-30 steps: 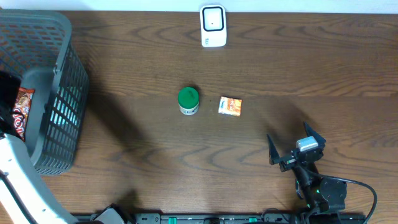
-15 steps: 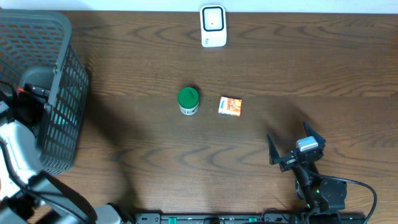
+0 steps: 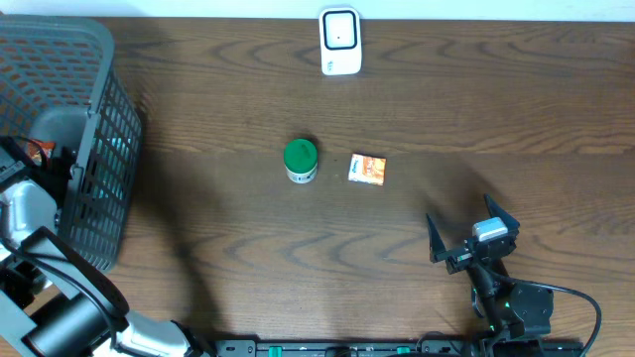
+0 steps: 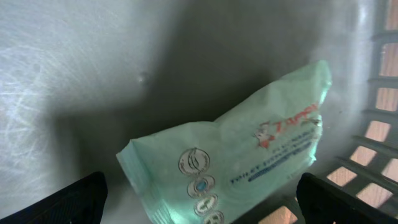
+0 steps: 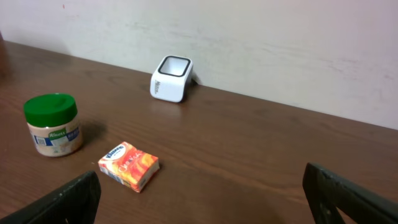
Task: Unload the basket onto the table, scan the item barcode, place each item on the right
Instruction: 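Reach the left gripper into the basket and grasp the mint-green wipes pack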
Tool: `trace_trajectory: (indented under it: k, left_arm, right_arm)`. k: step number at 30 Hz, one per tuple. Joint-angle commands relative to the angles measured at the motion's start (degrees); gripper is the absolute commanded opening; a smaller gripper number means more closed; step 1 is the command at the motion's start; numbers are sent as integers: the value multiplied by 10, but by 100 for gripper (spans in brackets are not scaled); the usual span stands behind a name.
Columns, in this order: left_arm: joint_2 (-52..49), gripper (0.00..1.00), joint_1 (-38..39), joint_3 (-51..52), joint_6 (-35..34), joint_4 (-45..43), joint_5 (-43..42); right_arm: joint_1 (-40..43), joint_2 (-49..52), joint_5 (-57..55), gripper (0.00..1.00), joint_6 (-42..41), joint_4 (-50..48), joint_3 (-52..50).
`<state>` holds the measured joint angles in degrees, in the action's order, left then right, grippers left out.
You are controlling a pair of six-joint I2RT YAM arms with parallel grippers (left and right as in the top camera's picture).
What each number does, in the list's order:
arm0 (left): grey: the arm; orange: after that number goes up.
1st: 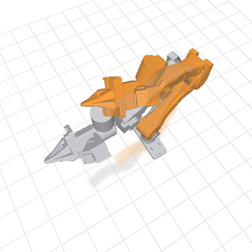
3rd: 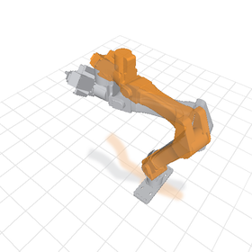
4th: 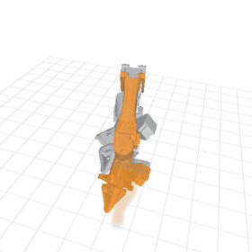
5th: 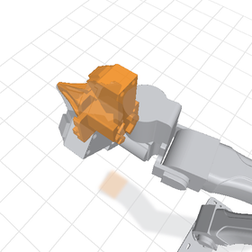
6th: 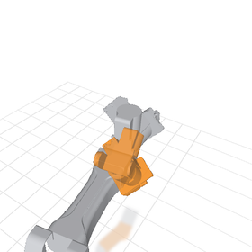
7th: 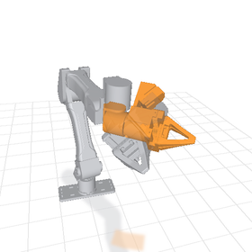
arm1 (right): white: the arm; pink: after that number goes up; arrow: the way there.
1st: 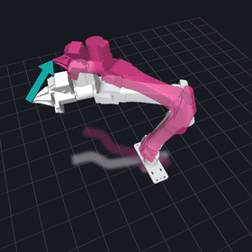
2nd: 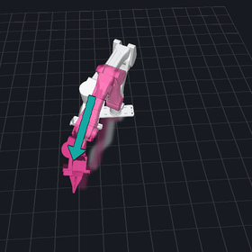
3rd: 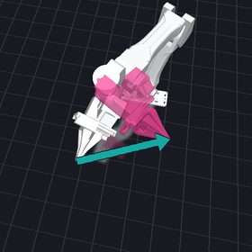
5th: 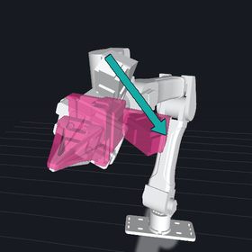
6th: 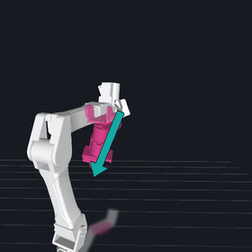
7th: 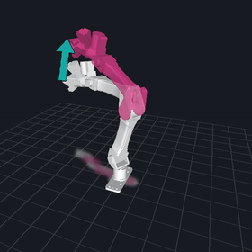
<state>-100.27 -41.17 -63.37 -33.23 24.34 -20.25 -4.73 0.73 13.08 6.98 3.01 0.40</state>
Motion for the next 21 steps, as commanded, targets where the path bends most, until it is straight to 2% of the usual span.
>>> trace_trajectory:
  k: [1,8,16,21]
  left_arm:
    - [-12,98,-3,-1,2,-3,-7]
    - [-40,98,-3,-1,2,-12,-19]
    - [-88,98,-2,-1,1,-54,-81]
    - [-129,98,5,-1,1,-58,-92]
  right_arm:
    - [-6,-2,-1,99,4,2,-1]
    - [-6,-2,-1,99,4,2,-1]
    - [-6,-2,-1,99,4,2,-1]
    - [-6,-2,-1,99,4,2,-1]
